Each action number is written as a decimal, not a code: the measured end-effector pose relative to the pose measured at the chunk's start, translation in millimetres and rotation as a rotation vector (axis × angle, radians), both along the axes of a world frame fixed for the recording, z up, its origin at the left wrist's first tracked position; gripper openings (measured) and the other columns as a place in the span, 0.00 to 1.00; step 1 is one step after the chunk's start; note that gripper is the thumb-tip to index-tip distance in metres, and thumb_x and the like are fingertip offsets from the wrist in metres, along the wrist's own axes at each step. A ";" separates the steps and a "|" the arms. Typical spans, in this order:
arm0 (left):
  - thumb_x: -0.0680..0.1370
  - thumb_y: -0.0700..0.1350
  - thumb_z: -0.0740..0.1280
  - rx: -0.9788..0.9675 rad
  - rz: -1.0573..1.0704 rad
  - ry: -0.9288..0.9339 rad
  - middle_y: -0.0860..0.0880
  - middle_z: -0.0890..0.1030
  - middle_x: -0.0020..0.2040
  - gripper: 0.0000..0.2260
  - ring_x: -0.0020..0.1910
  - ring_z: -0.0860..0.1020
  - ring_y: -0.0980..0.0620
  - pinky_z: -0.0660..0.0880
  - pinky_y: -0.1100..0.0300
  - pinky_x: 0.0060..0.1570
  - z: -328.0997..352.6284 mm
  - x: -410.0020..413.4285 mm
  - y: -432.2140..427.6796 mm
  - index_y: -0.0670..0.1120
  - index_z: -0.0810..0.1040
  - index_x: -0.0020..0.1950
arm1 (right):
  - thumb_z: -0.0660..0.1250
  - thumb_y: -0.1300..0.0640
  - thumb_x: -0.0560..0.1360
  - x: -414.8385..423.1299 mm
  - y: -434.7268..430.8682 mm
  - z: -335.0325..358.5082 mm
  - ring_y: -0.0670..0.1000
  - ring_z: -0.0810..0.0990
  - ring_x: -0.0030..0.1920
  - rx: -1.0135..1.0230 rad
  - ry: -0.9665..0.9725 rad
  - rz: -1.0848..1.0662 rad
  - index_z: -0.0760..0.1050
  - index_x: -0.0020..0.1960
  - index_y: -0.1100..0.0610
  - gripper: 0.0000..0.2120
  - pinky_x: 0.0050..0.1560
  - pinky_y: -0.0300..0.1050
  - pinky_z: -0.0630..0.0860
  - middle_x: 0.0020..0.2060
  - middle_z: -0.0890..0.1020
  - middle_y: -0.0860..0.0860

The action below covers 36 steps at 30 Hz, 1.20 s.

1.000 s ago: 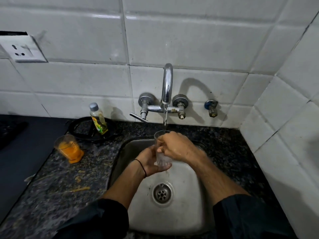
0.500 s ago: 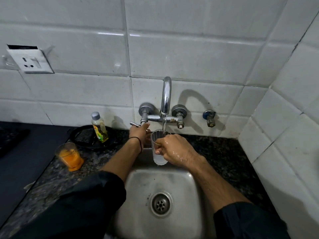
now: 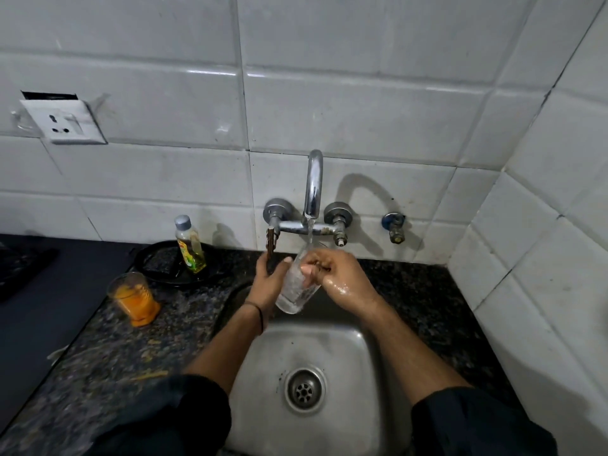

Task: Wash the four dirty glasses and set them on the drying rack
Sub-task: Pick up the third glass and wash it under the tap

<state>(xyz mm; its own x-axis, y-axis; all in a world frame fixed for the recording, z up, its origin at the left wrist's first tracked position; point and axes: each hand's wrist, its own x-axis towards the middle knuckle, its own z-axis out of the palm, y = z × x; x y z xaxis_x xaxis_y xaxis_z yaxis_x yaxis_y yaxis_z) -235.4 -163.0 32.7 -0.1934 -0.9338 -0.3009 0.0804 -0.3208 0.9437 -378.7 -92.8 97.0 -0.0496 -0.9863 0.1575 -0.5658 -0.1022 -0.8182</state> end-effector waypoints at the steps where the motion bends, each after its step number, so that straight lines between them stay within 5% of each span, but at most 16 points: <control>1: 0.76 0.59 0.68 0.101 -0.052 0.176 0.39 0.81 0.60 0.25 0.56 0.82 0.41 0.78 0.45 0.58 0.4 3.3 13.7 0.46 0.74 0.67 | 0.69 0.60 0.78 1.2 0.4 -2.1 0.51 0.85 0.44 -0.006 -0.162 -0.055 0.82 0.47 0.55 0.03 0.49 0.46 0.81 0.41 0.86 0.51; 5: 0.77 0.50 0.69 0.086 -0.043 0.507 0.39 0.81 0.61 0.21 0.54 0.82 0.43 0.80 0.48 0.51 2.4 10.0 47.7 0.43 0.74 0.67 | 0.63 0.63 0.81 17.5 11.7 -18.1 0.51 0.82 0.39 0.130 -0.856 -0.287 0.79 0.48 0.58 0.06 0.42 0.43 0.77 0.39 0.84 0.55; 9: 0.66 0.43 0.79 -0.177 0.085 0.330 0.44 0.83 0.54 0.27 0.51 0.83 0.46 0.79 0.52 0.49 6.8 11.7 48.3 0.46 0.74 0.62 | 0.60 0.57 0.83 39.0 25.8 -44.0 0.51 0.84 0.41 0.253 -1.342 -0.302 0.78 0.51 0.57 0.08 0.53 0.54 0.76 0.38 0.85 0.53; 13: 0.66 0.37 0.80 -0.248 0.098 0.150 0.41 0.84 0.53 0.25 0.51 0.83 0.45 0.80 0.51 0.52 7.8 13.4 52.0 0.45 0.77 0.59 | 0.58 0.54 0.84 57.1 39.5 -57.7 0.52 0.86 0.42 0.282 -1.554 -0.343 0.77 0.61 0.63 0.15 0.54 0.56 0.79 0.41 0.86 0.56; 15: 0.66 0.36 0.80 -0.275 0.088 0.039 0.43 0.85 0.50 0.22 0.49 0.84 0.48 0.81 0.54 0.50 7.0 12.3 59.1 0.44 0.78 0.57 | 0.58 0.52 0.84 61.8 46.1 -66.9 0.54 0.83 0.46 0.335 -1.462 -0.421 0.77 0.63 0.62 0.17 0.52 0.54 0.80 0.45 0.85 0.57; 18: 0.63 0.38 0.82 -0.352 0.038 -0.107 0.48 0.85 0.48 0.23 0.48 0.84 0.52 0.81 0.58 0.49 2.3 13.8 66.6 0.46 0.79 0.55 | 0.57 0.49 0.84 61.2 57.6 -85.2 0.55 0.80 0.49 0.476 -1.046 -0.514 0.76 0.61 0.56 0.14 0.49 0.52 0.81 0.51 0.81 0.56; 24: 0.62 0.45 0.83 -0.431 -0.045 -0.306 0.53 0.85 0.47 0.24 0.47 0.83 0.58 0.80 0.64 0.47 1.2 23.3 83.2 0.48 0.79 0.54 | 0.64 0.60 0.79 53.2 81.4 -102.7 0.50 0.74 0.64 0.374 -0.363 -0.409 0.71 0.70 0.53 0.19 0.66 0.50 0.73 0.66 0.73 0.49; 28: 0.62 0.47 0.84 -0.462 -0.055 -0.362 0.55 0.84 0.44 0.22 0.43 0.82 0.63 0.78 0.68 0.43 4.3 27.5 90.5 0.50 0.79 0.51 | 0.71 0.51 0.74 57.7 91.7 -98.7 0.53 0.63 0.74 0.343 0.019 -0.331 0.66 0.73 0.46 0.30 0.70 0.53 0.65 0.73 0.66 0.46; 32: 0.62 0.48 0.83 -0.509 -0.055 -0.402 0.57 0.83 0.45 0.22 0.44 0.81 0.64 0.78 0.67 0.46 11.8 32.9 97.3 0.51 0.78 0.51 | 0.76 0.39 0.68 68.5 93.4 -95.6 0.51 0.64 0.73 0.261 0.062 -0.321 0.64 0.74 0.47 0.39 0.69 0.52 0.65 0.73 0.65 0.44; 36: 0.63 0.50 0.83 -0.549 -0.068 -0.421 0.58 0.82 0.45 0.24 0.46 0.80 0.64 0.77 0.68 0.46 22.1 38.3 101.6 0.50 0.78 0.53 | 0.79 0.40 0.63 77.3 94.4 -93.2 0.47 0.70 0.67 0.158 -0.034 -0.318 0.68 0.68 0.45 0.37 0.68 0.52 0.67 0.68 0.71 0.41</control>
<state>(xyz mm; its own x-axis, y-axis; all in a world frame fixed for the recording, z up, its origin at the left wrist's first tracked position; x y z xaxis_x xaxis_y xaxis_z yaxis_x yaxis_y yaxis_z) -197.1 -61.3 54.8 -0.2277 -0.9623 0.1490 -0.3319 0.2206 0.9172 -301.4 1.6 3.8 -0.3609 -0.9326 -0.0025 -0.5210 0.2038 -0.8289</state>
